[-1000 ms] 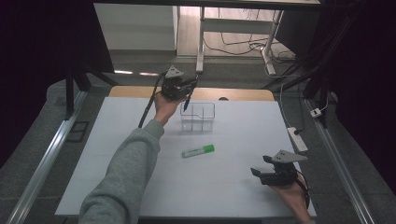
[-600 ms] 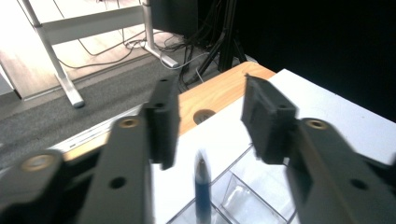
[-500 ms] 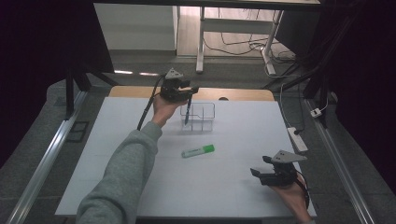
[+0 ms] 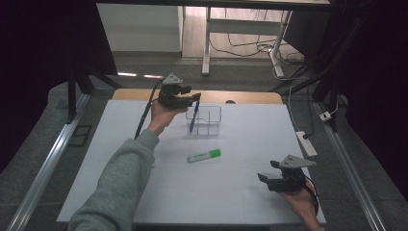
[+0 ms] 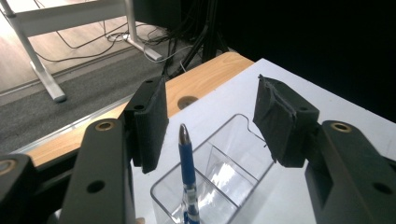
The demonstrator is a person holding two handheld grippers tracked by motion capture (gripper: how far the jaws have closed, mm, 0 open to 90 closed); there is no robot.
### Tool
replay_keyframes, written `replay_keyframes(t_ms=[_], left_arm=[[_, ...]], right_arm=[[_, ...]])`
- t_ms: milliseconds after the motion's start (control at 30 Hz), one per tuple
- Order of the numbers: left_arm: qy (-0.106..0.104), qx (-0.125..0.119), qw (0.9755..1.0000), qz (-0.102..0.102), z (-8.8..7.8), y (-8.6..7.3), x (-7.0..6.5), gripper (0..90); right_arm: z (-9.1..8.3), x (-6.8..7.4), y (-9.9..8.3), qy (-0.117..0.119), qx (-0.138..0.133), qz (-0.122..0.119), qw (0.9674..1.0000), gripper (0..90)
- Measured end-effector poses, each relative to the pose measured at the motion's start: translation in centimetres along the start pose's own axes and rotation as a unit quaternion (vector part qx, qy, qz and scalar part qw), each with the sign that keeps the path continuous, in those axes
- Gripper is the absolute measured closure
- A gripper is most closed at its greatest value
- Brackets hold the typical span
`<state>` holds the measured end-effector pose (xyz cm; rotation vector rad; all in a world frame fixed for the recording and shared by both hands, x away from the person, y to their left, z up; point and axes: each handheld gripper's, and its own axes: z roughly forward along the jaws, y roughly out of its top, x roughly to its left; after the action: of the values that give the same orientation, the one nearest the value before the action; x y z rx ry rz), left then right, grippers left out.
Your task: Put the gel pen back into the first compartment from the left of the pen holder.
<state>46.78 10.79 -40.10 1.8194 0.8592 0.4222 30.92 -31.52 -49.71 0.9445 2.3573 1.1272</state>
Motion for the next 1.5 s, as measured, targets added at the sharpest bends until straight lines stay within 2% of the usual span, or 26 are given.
replay_keyframes(t_ms=[433,667,967,1067,1233,1500], left_arm=[[-0.016,0.013,0.9997,0.01,-2.4,-1.3,-0.5,43.9],[-0.016,0.031,0.999,0.027,-3.3,-1.9,-0.8,44.0],[-0.041,0.045,0.9977,0.031,-4.5,-3.1,-1.1,43.8],[-0.049,0.054,0.9968,0.031,-4.7,-3.4,-1.3,43.7],[-0.047,0.082,0.9943,0.049,-4.7,-3.8,-2.1,43.3],[-0.063,0.107,0.9908,0.053,-4.4,-4.1,-2.8,42.8]], right_arm=[[0.0,0.0,0.0,-0.003,0.002,0.001,1.0,24.8],[-0.1,-0.1,0.0,-0.005,0.0,0.003,1.0,24.8],[-0.1,-0.1,0.0,-0.004,0.001,0.002,1.0,24.8],[-0.2,0.0,0.0,-0.006,0.0,0.0,1.0,24.8],[-0.2,0.0,0.1,-0.006,-0.001,-0.001,1.0,24.8],[-0.1,0.0,0.1,-0.006,0.0,-0.001,1.0,24.8]])
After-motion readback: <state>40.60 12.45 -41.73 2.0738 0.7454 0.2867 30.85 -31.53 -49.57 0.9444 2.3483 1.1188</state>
